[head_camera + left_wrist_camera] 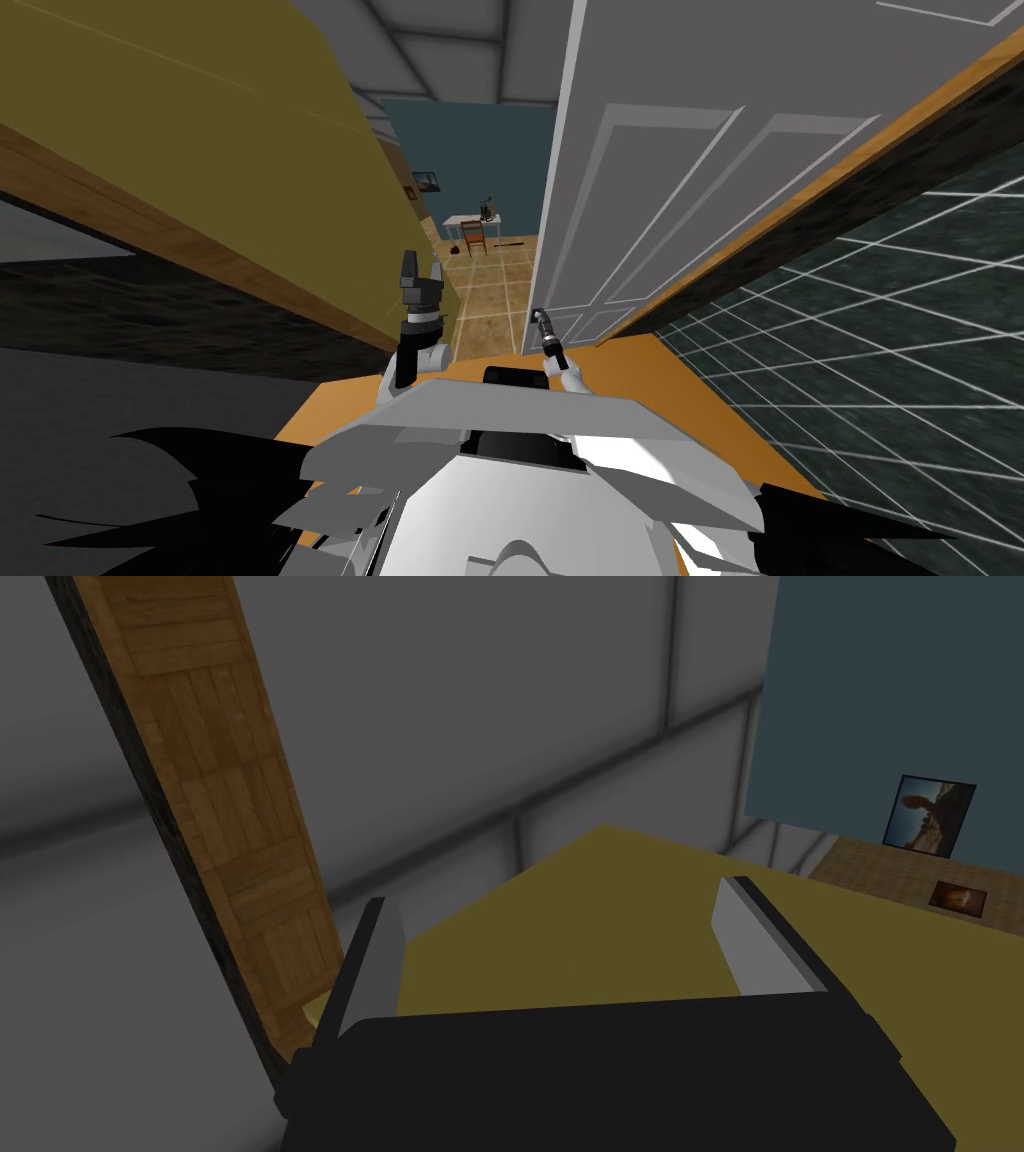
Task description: Push the door open
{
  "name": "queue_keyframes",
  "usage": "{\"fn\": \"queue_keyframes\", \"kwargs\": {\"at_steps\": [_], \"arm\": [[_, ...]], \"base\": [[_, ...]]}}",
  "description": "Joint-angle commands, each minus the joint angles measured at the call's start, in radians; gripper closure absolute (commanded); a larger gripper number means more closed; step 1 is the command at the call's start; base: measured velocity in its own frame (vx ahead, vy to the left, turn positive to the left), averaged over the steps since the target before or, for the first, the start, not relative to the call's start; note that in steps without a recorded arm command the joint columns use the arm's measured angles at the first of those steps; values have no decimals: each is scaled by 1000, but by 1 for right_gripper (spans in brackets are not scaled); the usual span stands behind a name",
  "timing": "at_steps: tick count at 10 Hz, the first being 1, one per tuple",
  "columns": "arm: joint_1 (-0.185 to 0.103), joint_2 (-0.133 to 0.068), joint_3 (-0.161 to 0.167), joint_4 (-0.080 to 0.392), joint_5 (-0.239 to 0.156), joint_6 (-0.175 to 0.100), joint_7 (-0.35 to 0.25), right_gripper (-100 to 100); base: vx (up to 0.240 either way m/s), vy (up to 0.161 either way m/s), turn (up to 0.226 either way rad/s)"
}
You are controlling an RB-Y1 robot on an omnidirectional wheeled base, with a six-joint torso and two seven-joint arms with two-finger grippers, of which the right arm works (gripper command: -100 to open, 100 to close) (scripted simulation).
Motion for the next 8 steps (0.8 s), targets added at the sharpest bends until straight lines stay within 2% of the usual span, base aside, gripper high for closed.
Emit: {"fn": "queue_keyframes", "kwargs": {"at_steps": [1,2,3,8], "arm": [[-6,30,-4,16,-2,-9,2,-100],[0,14,-1,12,-1,-8,-1,-100],[0,14,-1,12,-1,-8,-1,100],[0,14,-1,12,-1,-8,-1,100]], "base": [[169,38,5],[62,15,-10],[-13,-2,9],[-10,-3,1]]}}
